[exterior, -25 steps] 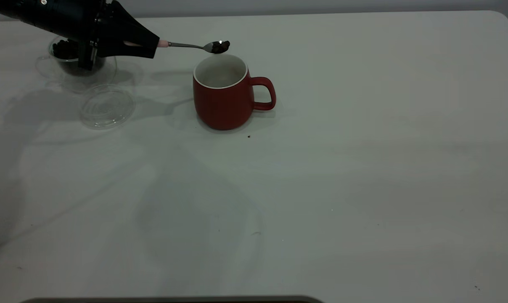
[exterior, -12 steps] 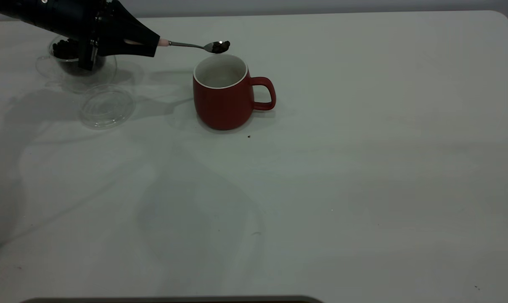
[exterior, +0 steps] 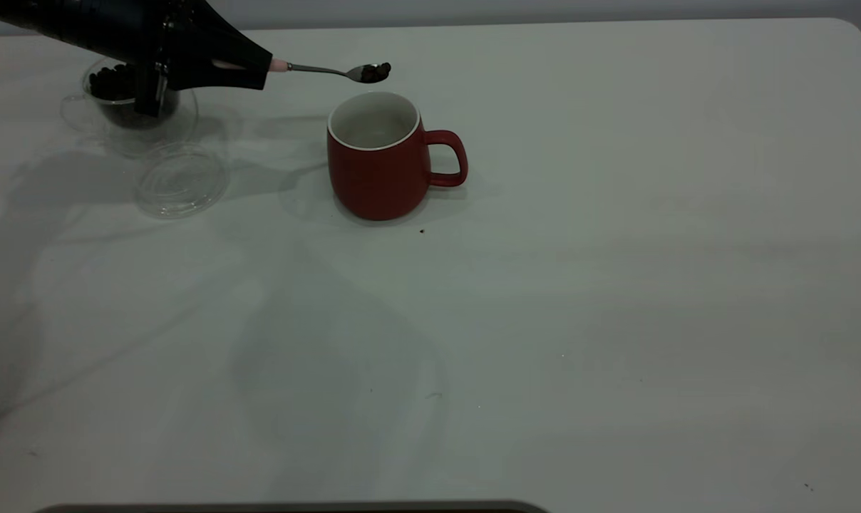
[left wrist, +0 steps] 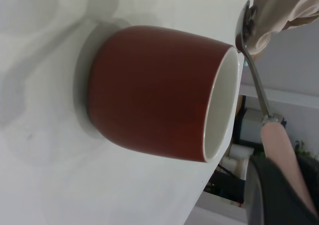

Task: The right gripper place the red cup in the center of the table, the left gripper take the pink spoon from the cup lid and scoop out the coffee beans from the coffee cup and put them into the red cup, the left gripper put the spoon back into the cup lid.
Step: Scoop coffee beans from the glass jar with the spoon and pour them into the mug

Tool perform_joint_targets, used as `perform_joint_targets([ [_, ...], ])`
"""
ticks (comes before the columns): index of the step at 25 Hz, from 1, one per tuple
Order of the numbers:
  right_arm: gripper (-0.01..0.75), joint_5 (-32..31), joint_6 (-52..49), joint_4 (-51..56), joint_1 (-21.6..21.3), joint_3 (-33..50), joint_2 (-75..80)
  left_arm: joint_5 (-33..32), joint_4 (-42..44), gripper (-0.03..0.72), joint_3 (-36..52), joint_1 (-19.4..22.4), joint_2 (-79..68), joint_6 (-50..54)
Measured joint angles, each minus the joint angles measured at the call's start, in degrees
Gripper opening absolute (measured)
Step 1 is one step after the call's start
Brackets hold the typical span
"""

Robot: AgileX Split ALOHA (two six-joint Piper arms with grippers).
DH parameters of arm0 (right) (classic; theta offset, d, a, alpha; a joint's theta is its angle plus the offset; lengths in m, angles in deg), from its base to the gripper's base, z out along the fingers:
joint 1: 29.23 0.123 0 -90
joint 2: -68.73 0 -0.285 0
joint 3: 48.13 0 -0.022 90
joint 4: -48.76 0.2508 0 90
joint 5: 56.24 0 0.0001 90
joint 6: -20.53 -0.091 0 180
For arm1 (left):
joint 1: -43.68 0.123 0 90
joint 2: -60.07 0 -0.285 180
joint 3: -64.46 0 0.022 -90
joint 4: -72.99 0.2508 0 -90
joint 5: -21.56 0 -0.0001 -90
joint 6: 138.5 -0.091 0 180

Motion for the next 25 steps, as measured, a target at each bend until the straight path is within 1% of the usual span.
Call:
perform_joint_targets([
  [5,0.534,0.00,0.00,0.00,0.00,0.00,0.00,0.02,0.17,0.118,0.00,0.00,2.01,0.19],
  [14,0.534,0.00,0.00,0.00,0.00,0.00,0.00,0.02,4.10,0.117,0.00,0.00,2.61,2.04],
  [20,0.534,0.00,0.00,0.00,0.00,0.00,0.00,0.02,5.19,0.117,0.00,0.00,2.78,2.61],
  [25,0.534,0.00,0.00,0.00,0.00,0.00,0.00,0.02,6.56,0.117,0.00,-0.99,2.78,3.01],
])
